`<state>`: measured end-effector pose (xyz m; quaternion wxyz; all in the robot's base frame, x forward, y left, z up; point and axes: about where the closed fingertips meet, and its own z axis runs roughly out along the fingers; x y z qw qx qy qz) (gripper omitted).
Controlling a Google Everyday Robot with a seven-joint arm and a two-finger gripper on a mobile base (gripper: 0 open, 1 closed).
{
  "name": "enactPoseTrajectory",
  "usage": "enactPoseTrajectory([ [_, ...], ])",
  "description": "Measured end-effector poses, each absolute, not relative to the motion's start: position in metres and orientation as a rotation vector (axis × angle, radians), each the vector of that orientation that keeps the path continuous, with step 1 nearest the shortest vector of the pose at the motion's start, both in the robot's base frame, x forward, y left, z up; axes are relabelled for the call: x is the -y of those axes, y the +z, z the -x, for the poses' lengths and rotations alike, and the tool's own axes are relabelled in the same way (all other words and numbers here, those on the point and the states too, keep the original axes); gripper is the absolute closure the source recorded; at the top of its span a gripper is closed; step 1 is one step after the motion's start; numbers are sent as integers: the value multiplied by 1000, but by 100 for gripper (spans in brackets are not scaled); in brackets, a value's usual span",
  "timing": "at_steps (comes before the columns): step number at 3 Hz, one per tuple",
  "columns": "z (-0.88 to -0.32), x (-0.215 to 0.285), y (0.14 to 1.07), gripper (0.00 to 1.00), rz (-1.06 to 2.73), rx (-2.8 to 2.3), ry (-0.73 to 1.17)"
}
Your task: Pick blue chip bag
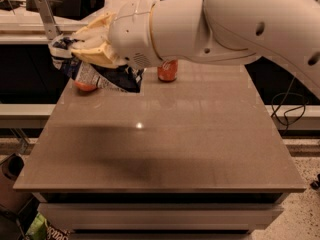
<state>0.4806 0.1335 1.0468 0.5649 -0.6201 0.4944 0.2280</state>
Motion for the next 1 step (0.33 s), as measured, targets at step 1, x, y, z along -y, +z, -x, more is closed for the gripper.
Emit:
enactPoseTrajectory([
  [1,-481,-134,1047,100,1459,-1163,536],
])
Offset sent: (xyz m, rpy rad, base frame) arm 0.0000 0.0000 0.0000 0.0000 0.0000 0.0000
